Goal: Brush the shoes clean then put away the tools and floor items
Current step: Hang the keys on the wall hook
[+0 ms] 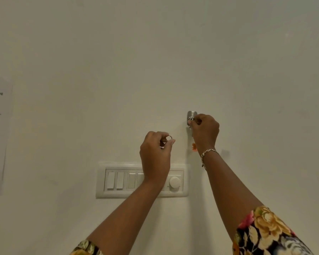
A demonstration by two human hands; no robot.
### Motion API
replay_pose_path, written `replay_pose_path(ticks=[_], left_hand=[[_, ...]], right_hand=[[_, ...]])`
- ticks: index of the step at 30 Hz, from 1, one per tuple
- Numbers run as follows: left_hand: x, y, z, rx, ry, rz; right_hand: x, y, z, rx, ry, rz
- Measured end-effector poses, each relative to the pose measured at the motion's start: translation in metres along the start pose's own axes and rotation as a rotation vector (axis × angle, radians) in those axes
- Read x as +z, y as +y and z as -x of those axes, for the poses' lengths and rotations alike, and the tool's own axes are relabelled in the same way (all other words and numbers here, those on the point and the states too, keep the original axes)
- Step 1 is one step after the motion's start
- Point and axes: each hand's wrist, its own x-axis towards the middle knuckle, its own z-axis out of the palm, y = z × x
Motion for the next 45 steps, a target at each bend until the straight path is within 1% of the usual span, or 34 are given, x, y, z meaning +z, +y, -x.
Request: replay_pose_path(ticks=[4, 9, 14, 18, 23, 28, 31, 34, 38, 41, 45], left_hand=[[0.016, 0.0, -0.007, 0.054, -0.011, -0.055], [0.048, 0.0, -0.015, 0.075, -0.053, -0.096], [0.082, 0.006, -0.023, 0.025, -0.089, -0.09], [0.103, 0.01, -0.028, 0.016, -0.074, -0.122], [0.114, 0.01, -0.033, -0.034, -0.039, -0.181], [0.116, 0.009, -0.034, -0.046, -0.072, -0.317], [0.111, 0.004, -0.026, -0.05, -0.049, -0.355], [0.09, -0.012, -0.008, 0.001, 0.001, -0.307], [0.029, -0.046, 0.035, 0.093, -0.008, -0.327], [-0.037, -0.077, 0.082, 0.128, -0.087, -0.368], [-0.142, -0.129, 0.153, 0.064, -0.234, -0.466]], right_hand=[[-0.002, 0.01, 0.006, 0.028, -0.058, 0.043], [-0.018, 0.023, 0.024, 0.06, -0.093, -0.068], [-0.037, 0.038, 0.049, 0.097, -0.129, -0.074], [-0.05, 0.053, 0.06, 0.13, -0.164, -0.052], [-0.058, 0.068, 0.065, 0.167, -0.182, -0.03], [-0.057, 0.074, 0.073, 0.192, -0.203, -0.051], [-0.054, 0.074, 0.082, 0.198, -0.175, -0.084], [-0.048, 0.069, 0.103, 0.195, -0.134, -0.131], [-0.037, 0.055, 0.152, 0.201, -0.121, -0.193], [-0.025, 0.037, 0.209, 0.209, -0.14, -0.234], [-0.002, 0.013, 0.311, 0.303, -0.214, -0.26]])
